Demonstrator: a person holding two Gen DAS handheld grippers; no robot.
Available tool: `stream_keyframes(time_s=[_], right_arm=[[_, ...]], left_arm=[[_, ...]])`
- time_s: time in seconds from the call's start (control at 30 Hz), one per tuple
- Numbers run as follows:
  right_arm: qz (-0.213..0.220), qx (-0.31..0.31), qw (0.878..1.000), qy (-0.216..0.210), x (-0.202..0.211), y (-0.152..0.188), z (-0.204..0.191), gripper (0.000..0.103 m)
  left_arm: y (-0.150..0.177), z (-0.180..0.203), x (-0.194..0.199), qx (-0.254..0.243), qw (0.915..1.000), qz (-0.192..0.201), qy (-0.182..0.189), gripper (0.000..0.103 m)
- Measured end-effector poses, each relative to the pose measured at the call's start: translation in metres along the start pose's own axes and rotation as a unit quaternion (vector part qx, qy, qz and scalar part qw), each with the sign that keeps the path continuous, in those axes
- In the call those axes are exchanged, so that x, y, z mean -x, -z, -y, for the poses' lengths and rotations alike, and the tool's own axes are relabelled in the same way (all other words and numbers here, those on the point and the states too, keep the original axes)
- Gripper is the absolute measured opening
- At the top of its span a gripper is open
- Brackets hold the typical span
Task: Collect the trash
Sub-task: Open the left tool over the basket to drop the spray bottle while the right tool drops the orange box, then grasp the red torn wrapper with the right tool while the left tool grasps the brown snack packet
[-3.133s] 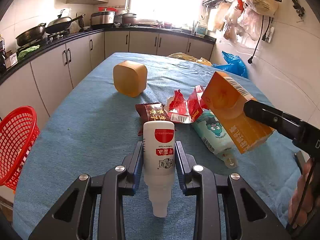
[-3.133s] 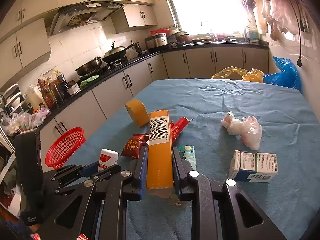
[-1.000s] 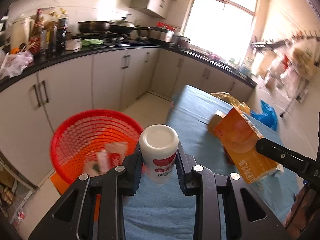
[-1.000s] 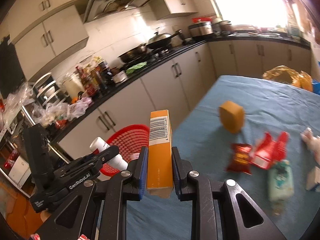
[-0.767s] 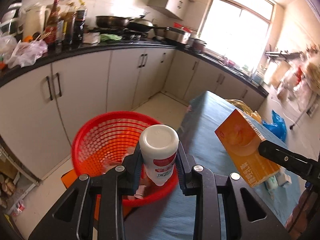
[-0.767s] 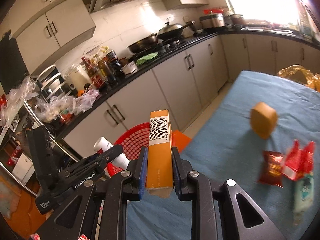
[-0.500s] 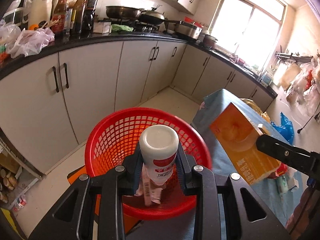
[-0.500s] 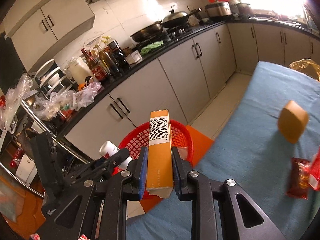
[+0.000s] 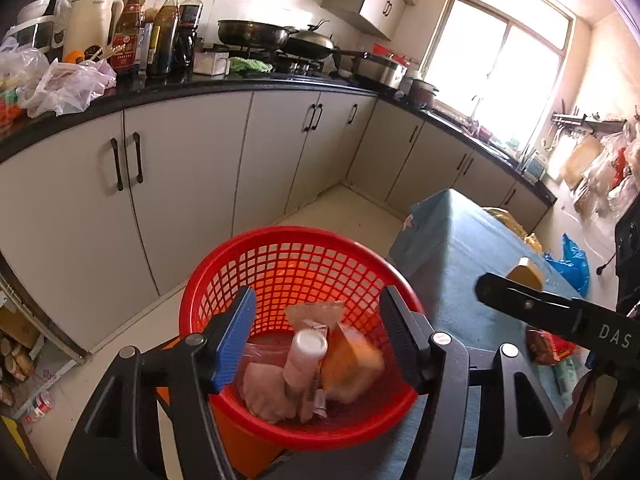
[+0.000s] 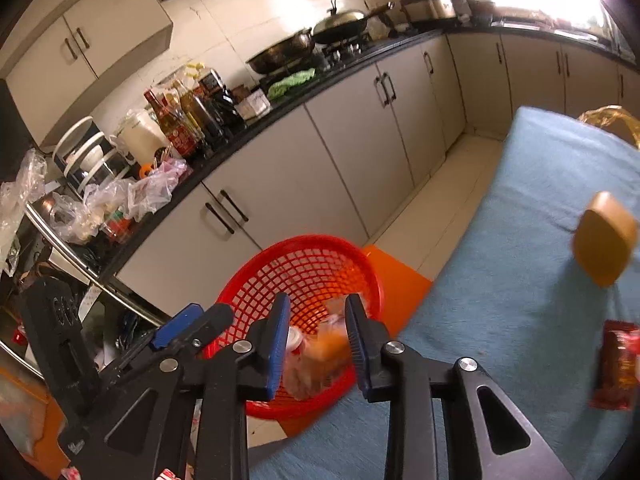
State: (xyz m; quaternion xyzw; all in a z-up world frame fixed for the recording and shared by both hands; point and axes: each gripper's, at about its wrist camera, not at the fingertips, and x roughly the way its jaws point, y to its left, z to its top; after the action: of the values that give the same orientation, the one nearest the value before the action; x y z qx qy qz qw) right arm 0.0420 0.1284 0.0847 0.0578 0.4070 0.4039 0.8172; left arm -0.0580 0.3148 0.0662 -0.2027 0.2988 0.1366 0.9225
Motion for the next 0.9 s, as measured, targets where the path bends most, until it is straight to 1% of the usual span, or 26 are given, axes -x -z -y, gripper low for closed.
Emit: stream_keyframes(time_s=[0.07,0.13,0.3,0.37,0.57,0.73,0.83,0.9], right_arm=[[0.010,0.003,1.000,0.010,0.019,0.007,0.008,0.031],[0.016,-0.002,1.000,0.016,0.035,0.013,0.017,0.035],[0.035,-0.028,0.998,0.035,0.081,0.034,0.053,0.036],[0.044,-0.041,0.997,0.042,0.101,0.041,0.070,0.036],[0.072,-0.060,0.993,0.076,0.151,0.058,0.110,0.036],[0.095,-0.092,0.985,0.107,0.181,0.066,0.148,0.036],[0.098,-0.116,0.980,0.125,0.191,0.064,0.170,0.036],[0.091,-0.139,0.977,0.132,0.192,0.059,0.187,0.036]], left_arm=[[0.003,0.007,0.008,-0.005,0.9999,0.003,0.011,0.062],[0.005,0.017,0.012,-0.013,0.9997,0.002,0.020,0.062],[0.017,0.054,0.017,-0.046,0.9980,-0.010,0.043,0.063],[0.025,0.075,0.018,-0.062,0.9963,-0.019,0.056,0.063],[0.049,0.128,0.017,-0.110,0.9898,-0.047,0.077,0.063],[0.067,0.163,0.017,-0.144,0.9831,-0.066,0.091,0.068],[0.074,0.181,0.018,-0.160,0.9793,-0.075,0.098,0.069],[0.077,0.193,0.018,-0.168,0.9770,-0.081,0.103,0.070]])
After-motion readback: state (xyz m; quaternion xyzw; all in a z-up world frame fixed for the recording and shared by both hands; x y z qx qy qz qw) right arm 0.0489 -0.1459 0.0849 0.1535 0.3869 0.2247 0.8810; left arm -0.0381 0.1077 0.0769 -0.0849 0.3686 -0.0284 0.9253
